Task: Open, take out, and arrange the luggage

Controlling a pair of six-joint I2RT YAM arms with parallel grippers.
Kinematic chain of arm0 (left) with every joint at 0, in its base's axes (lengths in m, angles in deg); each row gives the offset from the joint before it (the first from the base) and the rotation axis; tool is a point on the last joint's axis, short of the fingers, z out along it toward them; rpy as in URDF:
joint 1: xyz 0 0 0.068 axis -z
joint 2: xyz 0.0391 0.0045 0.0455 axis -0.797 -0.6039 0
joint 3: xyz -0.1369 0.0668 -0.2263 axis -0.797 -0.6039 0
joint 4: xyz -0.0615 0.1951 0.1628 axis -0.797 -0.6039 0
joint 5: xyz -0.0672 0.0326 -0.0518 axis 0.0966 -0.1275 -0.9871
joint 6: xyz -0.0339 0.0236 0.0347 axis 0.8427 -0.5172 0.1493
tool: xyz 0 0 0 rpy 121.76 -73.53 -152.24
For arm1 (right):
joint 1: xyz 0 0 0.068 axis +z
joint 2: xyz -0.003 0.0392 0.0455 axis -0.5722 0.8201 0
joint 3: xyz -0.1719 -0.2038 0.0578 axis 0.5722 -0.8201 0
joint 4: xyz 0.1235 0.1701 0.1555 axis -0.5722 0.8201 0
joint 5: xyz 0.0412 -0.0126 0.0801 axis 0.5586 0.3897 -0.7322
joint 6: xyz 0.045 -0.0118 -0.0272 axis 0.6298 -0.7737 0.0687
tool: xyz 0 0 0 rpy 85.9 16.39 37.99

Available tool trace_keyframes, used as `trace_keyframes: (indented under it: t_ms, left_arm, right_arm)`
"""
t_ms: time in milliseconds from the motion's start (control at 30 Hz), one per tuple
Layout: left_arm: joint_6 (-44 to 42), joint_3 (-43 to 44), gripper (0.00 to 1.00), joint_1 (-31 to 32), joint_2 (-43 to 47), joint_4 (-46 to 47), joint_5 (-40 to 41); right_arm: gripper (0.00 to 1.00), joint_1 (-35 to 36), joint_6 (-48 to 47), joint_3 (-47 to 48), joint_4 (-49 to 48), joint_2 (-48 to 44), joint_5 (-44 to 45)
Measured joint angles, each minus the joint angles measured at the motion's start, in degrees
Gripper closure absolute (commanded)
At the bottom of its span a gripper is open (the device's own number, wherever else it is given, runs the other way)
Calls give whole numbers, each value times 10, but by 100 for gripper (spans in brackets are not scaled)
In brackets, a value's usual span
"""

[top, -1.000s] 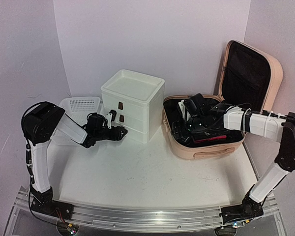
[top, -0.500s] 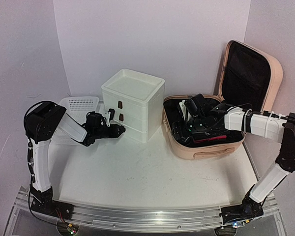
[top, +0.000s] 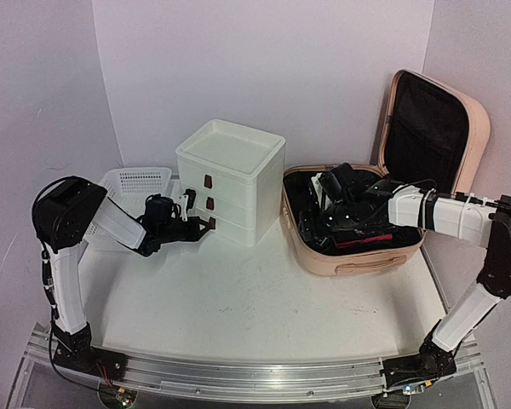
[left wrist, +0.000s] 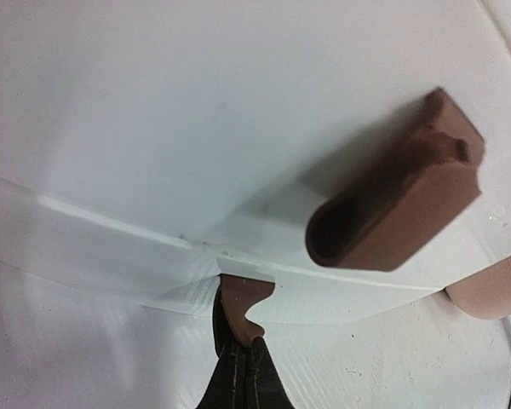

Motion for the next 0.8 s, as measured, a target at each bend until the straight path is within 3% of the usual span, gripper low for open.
trace_keyframes:
  t_ms: [633, 733, 800]
  left_arm:
    - [-35, -78, 100, 12, 111, -100, 20]
    - [-35, -98, 100, 13, 142, -124, 18]
    - [-40, -108, 100, 15, 166, -142, 18]
  right_arm:
    - [17, -65, 11, 90, 31, 121, 15]
    - [23, -91, 9, 118, 51, 152, 11]
    - [33, -103, 5, 136, 60, 175, 9]
